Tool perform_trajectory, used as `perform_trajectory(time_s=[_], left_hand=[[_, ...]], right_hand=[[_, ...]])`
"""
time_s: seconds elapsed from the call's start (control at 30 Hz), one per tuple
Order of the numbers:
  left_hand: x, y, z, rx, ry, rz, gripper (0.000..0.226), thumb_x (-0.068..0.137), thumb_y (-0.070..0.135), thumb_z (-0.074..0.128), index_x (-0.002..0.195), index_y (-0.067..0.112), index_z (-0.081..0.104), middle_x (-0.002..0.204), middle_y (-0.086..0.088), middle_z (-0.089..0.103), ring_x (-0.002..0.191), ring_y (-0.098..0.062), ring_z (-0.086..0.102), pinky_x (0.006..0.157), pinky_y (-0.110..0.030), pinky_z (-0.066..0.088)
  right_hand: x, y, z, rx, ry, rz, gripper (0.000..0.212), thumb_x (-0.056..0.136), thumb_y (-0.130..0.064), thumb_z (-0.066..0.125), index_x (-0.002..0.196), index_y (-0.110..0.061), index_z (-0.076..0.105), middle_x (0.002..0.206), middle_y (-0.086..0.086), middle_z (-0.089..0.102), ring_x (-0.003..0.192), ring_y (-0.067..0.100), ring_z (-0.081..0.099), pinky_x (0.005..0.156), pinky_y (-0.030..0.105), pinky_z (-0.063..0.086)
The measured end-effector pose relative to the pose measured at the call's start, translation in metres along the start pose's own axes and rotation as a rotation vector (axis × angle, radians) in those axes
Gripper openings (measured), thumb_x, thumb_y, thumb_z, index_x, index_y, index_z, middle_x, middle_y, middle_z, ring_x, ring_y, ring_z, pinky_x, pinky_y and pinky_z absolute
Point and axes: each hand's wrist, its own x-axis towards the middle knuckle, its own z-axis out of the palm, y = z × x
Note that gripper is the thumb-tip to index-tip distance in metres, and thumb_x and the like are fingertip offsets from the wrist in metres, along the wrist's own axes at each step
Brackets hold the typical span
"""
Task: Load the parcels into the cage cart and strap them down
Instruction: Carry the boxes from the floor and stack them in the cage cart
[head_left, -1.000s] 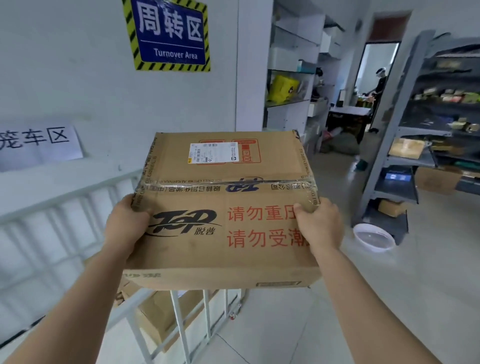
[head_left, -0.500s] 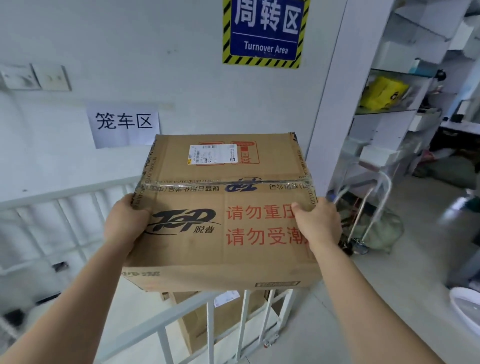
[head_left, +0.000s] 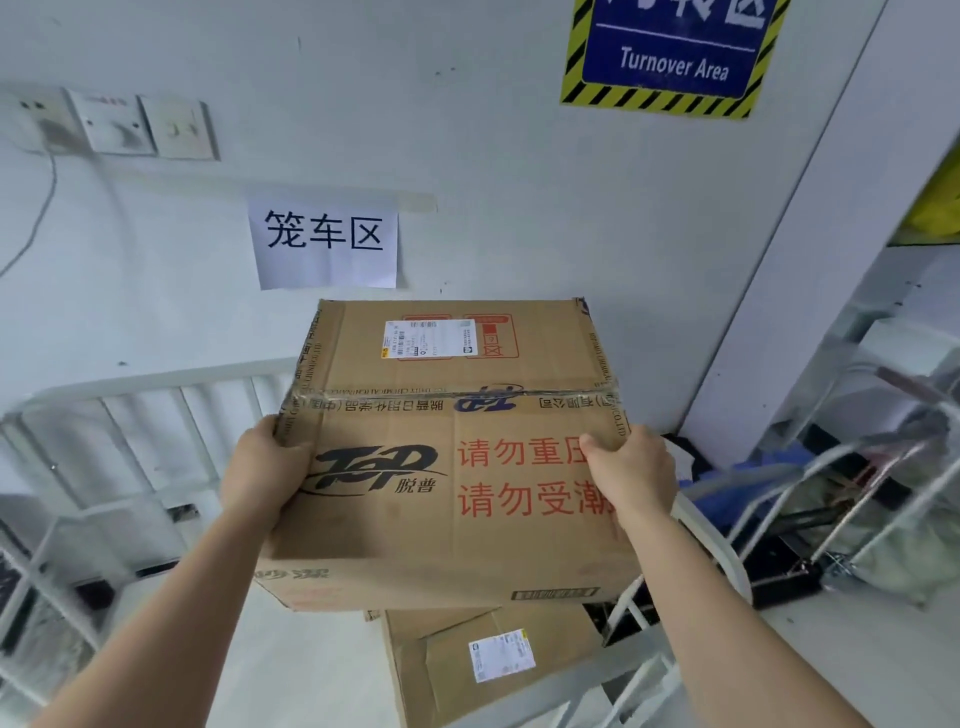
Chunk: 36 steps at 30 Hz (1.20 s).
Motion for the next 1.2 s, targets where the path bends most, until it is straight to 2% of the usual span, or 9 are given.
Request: perform_trajectory(time_s=[0.07,0.17,0.23,0.4,0.5,0.7,0.93,1.1,1.2], left_hand=[[0.014,-0.005,0.011,0.006,0.003,-0.041,0.029,0.085,0.022,0.061,0.113,0.017,0.060,0.099,-0.008,0.064,0.091,-0.033,0.059,0.081,-0.044,0.051],[0.033,-0.012,0.031,0.039,-0.001,-0.082,0.030,0.084,0.019,0.060,0.114,0.015,0.060,0.099,-0.007,0.064,0.091,-0.033,0.059,0.078,-0.041,0.050],[0.045,-0.018,0.047,0.065,-0.002,-0.106,0.035,0.083,0.017,0.060,0.118,0.014,0.059,0.106,-0.011,0.066,0.095,-0.034,0.060,0.078,-0.040,0.050],[0.069,-0.033,0.094,0.114,0.019,-0.225,0.038,0.086,0.020,0.060,0.123,0.013,0.057,0.111,-0.012,0.065,0.094,-0.032,0.059,0.076,-0.039,0.048],[0.082,-0.044,0.123,0.083,0.032,-0.277,0.036,0.086,0.021,0.061,0.121,0.011,0.058,0.111,-0.014,0.066,0.094,-0.032,0.059,0.082,-0.042,0.050],[0.103,-0.071,0.172,0.102,0.027,-0.388,0.043,0.081,0.019,0.062,0.123,0.020,0.057,0.111,-0.006,0.067,0.098,-0.031,0.062,0.085,-0.045,0.053],[0.147,-0.111,0.228,0.180,0.013,-0.390,0.050,0.082,0.019,0.062,0.131,0.019,0.053,0.120,-0.007,0.063,0.108,-0.031,0.059,0.087,-0.040,0.048],[0.179,-0.149,0.273,0.188,-0.031,-0.412,0.048,0.080,0.023,0.062,0.127,0.021,0.053,0.117,-0.005,0.063,0.106,-0.030,0.059,0.089,-0.046,0.050],[0.190,-0.170,0.300,0.193,-0.033,-0.427,0.050,0.082,0.021,0.064,0.131,0.019,0.052,0.122,-0.006,0.061,0.110,-0.031,0.057,0.090,-0.044,0.049]], right_hand=[[0.017,-0.002,0.020,-0.001,-0.055,-0.002,0.064,0.081,-0.057,0.063,0.121,-0.008,0.053,0.119,0.010,0.057,0.111,0.031,0.055,0.088,0.046,0.051],[0.046,-0.004,0.049,-0.006,-0.129,-0.005,0.073,0.077,-0.064,0.061,0.126,-0.010,0.052,0.124,0.009,0.056,0.114,0.031,0.054,0.092,0.049,0.050],[0.066,-0.003,0.068,-0.024,-0.179,-0.012,0.075,0.078,-0.064,0.061,0.129,-0.010,0.049,0.127,0.009,0.054,0.116,0.031,0.053,0.093,0.048,0.049],[0.123,0.001,0.118,-0.061,-0.283,-0.039,0.070,0.077,-0.063,0.063,0.125,-0.013,0.053,0.123,0.007,0.057,0.113,0.030,0.055,0.092,0.049,0.050],[0.155,0.004,0.147,-0.118,-0.325,-0.063,0.065,0.081,-0.057,0.064,0.124,-0.010,0.051,0.123,0.009,0.054,0.115,0.031,0.052,0.094,0.049,0.048],[0.196,0.023,0.210,-0.155,-0.392,-0.072,0.058,0.078,-0.054,0.066,0.116,-0.012,0.055,0.115,0.006,0.058,0.108,0.030,0.055,0.087,0.050,0.052],[0.226,0.052,0.288,-0.187,-0.443,-0.008,0.067,0.078,-0.055,0.068,0.125,-0.011,0.051,0.121,0.008,0.057,0.113,0.032,0.055,0.090,0.053,0.051],[0.244,0.073,0.344,-0.195,-0.469,0.033,0.064,0.077,-0.054,0.070,0.123,-0.013,0.050,0.118,0.007,0.058,0.109,0.032,0.058,0.085,0.051,0.054],[0.254,0.086,0.374,-0.198,-0.473,0.061,0.066,0.078,-0.051,0.071,0.127,-0.013,0.049,0.121,0.009,0.056,0.113,0.033,0.055,0.089,0.053,0.052]])
